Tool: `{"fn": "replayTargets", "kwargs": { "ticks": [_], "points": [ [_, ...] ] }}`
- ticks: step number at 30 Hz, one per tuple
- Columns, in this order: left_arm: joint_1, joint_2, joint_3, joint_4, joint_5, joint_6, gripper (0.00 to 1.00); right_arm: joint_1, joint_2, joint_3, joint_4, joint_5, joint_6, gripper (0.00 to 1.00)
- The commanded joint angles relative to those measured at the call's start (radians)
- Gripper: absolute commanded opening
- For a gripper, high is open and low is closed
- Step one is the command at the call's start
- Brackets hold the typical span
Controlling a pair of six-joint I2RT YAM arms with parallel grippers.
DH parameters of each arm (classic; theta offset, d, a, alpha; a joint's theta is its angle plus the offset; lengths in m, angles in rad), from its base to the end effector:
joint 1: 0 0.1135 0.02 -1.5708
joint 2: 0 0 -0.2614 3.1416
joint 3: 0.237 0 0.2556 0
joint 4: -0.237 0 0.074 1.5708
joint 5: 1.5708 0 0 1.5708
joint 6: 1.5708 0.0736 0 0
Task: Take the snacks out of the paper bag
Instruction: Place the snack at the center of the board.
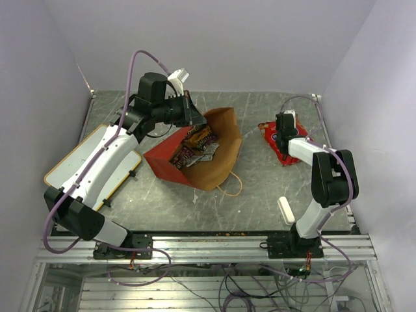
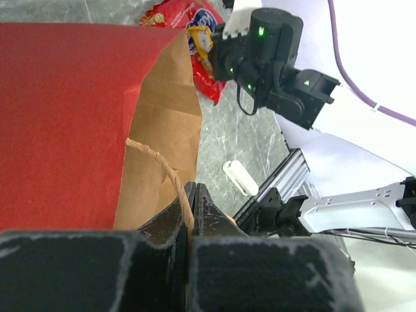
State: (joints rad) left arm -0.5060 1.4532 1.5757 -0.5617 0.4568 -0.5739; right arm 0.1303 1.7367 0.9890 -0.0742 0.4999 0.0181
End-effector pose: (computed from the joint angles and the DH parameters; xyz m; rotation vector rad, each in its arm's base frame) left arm 0.2951 -0.2006 0.4035 0.2420 2.1397 -1.1202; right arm 0.3819 0.0145 0.1449 0.1020 2.3225 -0.5215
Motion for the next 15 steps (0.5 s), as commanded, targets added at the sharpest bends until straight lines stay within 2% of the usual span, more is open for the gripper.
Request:
{"fn": "replayTargets", "kwargs": {
  "ticks": [1,4,7,11,15],
  "points": [
    [-0.006,0.016,0.045,-0.011,0.031,0.028,0.07,-0.04,0.053,0.061,-0.049,0.114,-0.063,0.0],
    [-0.006,0.019,0.049,-0.015,0.03,0.034,0.07,-0.025,-0.007,0.062,-0.072,0.045,-0.079,0.0],
    [-0.006,0.023,0.047,-0.015,0.042,0.035,0.07,0.041,-0.113,0.03,-0.085,-0.043,-0.09,0.0],
    [-0.006,0.022,0.05,-0.025,0.037,0.043,0.07,0.192,-0.222,-0.086,-0.038,-0.016,-0.155,0.0],
    [-0.006,0.014,0.045,-0.023,0.034,0.045,0.07,0.219,-0.208,-0.121,-0.048,-0.005,-0.163,0.0]
  ]
}}
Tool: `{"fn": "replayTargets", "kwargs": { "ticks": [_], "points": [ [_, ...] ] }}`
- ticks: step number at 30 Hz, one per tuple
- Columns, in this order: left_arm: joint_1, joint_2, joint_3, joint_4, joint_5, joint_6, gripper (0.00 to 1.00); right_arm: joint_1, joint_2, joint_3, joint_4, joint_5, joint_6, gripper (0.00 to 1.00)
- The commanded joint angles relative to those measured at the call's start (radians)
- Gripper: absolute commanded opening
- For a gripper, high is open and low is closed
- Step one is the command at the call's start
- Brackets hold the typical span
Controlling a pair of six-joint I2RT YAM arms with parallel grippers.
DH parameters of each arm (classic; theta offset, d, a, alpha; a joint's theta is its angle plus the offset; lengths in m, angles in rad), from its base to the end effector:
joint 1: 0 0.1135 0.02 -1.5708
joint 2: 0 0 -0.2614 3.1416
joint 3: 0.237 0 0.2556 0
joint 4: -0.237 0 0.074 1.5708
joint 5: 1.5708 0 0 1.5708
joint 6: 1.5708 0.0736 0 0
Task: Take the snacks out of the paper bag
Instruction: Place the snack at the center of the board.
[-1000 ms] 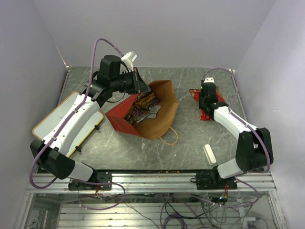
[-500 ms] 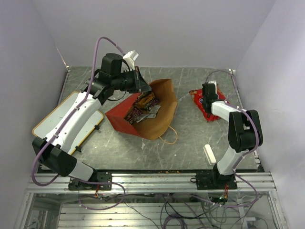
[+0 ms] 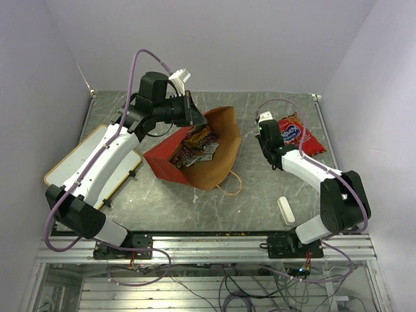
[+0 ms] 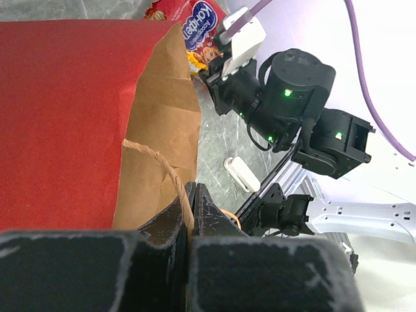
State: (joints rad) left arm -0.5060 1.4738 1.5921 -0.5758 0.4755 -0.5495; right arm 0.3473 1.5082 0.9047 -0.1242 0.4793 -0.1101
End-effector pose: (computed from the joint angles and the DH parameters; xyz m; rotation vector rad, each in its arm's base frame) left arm 0.2980 -0.2037 0.4010 0.2767 2.1512 -1.1211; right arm 0.3372 0.0859 0.1901 -0.2665 2.2187 -0.4211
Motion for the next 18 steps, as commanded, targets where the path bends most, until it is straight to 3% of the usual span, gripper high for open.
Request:
{"fn": "replayTargets", "kwargs": {
  "ticks": [1,7,12,16,18],
  "points": [
    [-0.006,-0.009,0.026,-0.006,0.013,0.02,0.07,0.006,0.041,-0.03,-0.003,0.026,-0.043,0.0],
    [-0.006,-0.018,0.007,0.003,0.0,0.014,0.07,0.032,0.132,-0.009,0.043,0.068,-0.138,0.0],
    [-0.006,-0.049,-0.019,0.049,-0.032,0.009,0.07,0.065,0.158,0.006,0.005,0.007,-0.064,0.0],
    [-0.006,-0.065,-0.026,0.039,-0.056,0.026,0.07,0.065,0.109,0.009,-0.033,-0.05,0.021,0.39],
    [-0.006,-0.08,-0.047,0.057,-0.057,0.02,0.07,0.066,0.061,0.014,-0.049,-0.081,0.029,0.53]
  ]
}}
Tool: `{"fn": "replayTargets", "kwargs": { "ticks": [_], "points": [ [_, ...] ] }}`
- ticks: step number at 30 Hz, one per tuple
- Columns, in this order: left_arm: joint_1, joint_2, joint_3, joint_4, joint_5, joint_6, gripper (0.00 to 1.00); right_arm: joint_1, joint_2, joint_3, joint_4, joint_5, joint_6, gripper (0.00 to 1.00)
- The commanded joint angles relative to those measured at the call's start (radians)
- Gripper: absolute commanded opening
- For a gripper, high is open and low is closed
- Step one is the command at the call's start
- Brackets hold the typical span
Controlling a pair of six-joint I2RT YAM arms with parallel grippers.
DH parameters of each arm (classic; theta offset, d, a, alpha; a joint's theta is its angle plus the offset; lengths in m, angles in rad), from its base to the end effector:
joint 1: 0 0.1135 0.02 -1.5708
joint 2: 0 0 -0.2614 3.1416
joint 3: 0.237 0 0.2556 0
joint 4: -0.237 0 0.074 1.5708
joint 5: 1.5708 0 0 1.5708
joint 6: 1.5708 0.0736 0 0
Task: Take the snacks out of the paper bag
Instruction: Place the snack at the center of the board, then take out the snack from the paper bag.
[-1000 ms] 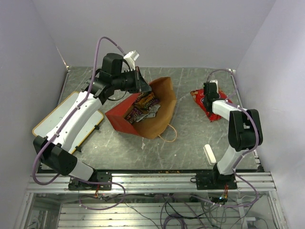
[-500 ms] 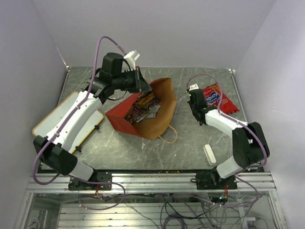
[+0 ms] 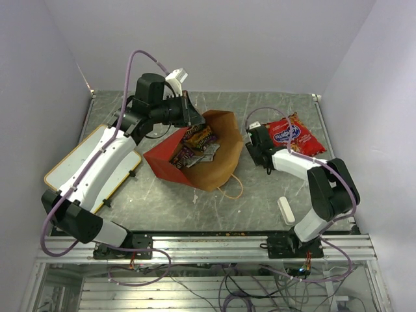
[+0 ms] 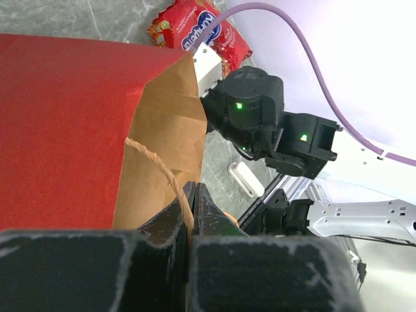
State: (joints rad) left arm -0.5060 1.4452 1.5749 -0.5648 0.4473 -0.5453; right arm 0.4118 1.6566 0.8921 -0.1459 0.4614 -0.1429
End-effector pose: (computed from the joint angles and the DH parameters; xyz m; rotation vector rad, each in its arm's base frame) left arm 0.2935 -0.1990 0.4053 0.2658 2.1250 -1.0954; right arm 0.3330 0.1097 0.1348 -0.4703 2.3562 -0.4474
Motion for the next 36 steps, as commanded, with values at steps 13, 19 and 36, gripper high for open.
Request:
{"fn": "replayTargets", "kwargs": {
  "ticks": [13,19,36],
  "points": [
    [-0.006,-0.061,-0.09,0.128,0.052,-0.032,0.07,0.011,-0.504,-0.011,0.095,-0.744,-0.269,0.64],
    [-0.006,-0.056,-0.108,0.144,0.071,-0.051,0.07,0.117,-0.603,-0.081,0.184,-1.044,-0.386,0.63],
    [-0.008,-0.05,-0.109,0.105,0.028,-0.114,0.07,0.305,-0.436,-0.038,0.043,-1.048,-0.807,0.64]
  ]
}}
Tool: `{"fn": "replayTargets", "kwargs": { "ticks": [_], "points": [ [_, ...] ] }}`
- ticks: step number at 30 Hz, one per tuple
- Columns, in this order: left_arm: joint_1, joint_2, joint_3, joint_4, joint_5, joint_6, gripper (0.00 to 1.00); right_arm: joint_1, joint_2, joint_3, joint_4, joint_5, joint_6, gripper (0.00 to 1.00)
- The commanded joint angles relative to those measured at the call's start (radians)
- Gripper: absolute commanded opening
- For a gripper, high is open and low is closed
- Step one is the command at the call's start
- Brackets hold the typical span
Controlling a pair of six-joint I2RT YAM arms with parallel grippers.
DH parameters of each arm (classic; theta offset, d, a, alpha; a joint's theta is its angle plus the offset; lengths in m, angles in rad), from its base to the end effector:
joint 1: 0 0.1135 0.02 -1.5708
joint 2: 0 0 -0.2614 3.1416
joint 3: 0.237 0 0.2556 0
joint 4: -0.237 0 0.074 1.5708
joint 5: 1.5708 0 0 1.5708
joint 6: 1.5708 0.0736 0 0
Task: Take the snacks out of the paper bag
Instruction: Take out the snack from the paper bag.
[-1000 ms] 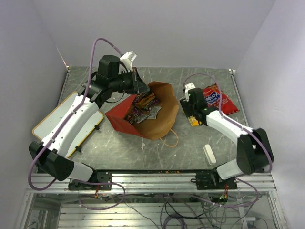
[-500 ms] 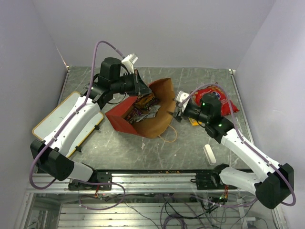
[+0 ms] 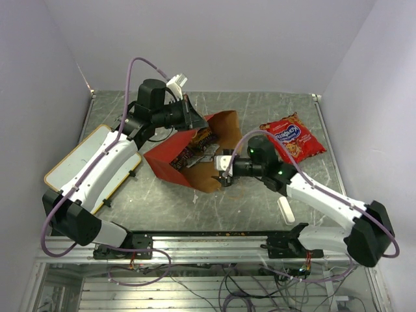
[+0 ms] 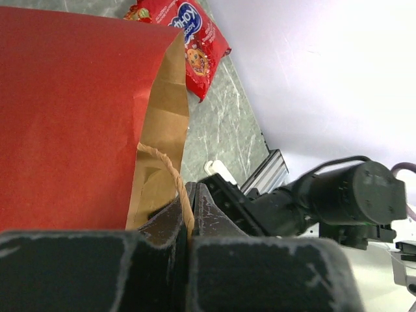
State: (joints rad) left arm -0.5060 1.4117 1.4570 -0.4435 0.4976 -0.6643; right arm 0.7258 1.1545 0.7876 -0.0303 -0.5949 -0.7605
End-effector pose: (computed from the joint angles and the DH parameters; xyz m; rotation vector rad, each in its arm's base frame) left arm 0.2908 -0.2013 0.3890 0.1879 2.1293 -1.2197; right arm 0.1912 0.2248 0.2673 -1.5689 1.1357 0.5598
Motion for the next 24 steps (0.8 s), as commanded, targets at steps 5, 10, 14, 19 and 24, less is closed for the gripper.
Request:
{"fn": "replayTargets", "kwargs": {
  "ticks": [5,10,14,19,24],
  "points": [
    [-0.009,-0.037,0.015,-0.048,-0.057,0.047,0.07,-0.011,0.138,0.116,-0.051,-0.027,-0.209,0.64],
    [-0.015,-0.079,-0.018,-0.012,-0.075,0.137,0.07,-0.02,0.161,0.1,0.003,-0.013,-0.203,0.64],
    [-0.017,-0.103,-0.038,-0.002,-0.072,0.197,0.07,-0.034,0.18,0.111,-0.008,-0.032,-0.231,0.62],
    [-0.028,-0.117,-0.064,0.026,-0.048,0.227,0.07,-0.034,0.22,0.173,-0.18,-0.048,-0.32,0.53],
    [-0.041,-0.112,-0.072,0.064,-0.021,0.239,0.07,-0.029,0.23,0.154,-0.175,-0.066,-0.329,0.53]
  ]
}}
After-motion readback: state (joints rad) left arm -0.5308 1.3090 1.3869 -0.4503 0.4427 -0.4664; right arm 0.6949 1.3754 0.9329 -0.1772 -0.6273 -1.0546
